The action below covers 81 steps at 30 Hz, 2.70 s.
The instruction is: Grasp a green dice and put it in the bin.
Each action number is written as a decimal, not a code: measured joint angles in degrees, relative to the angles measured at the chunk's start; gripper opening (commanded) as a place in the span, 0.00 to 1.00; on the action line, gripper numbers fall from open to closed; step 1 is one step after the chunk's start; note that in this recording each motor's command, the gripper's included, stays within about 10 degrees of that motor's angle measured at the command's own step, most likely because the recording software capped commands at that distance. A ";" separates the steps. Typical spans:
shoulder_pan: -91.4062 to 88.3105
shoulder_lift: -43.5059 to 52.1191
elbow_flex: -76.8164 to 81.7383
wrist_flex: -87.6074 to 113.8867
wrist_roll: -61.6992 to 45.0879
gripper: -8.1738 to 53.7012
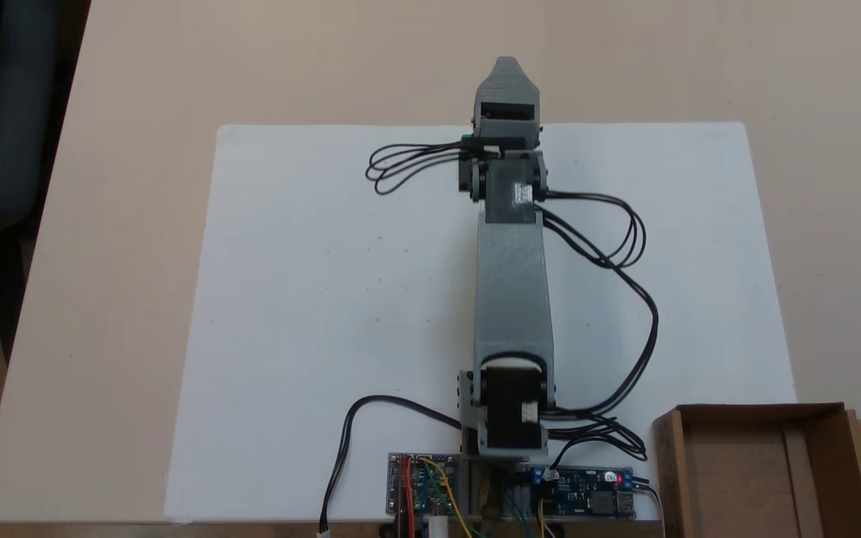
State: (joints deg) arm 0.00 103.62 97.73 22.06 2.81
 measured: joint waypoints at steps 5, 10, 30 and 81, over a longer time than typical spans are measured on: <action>0.00 -10.55 -11.78 15.21 0.00 0.79; 0.00 -18.54 -21.53 28.74 0.97 0.79; -1.14 -39.90 -39.90 37.88 5.80 0.79; -3.43 -57.39 -45.09 34.19 6.77 0.79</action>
State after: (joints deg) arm -3.43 46.23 52.65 56.25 9.58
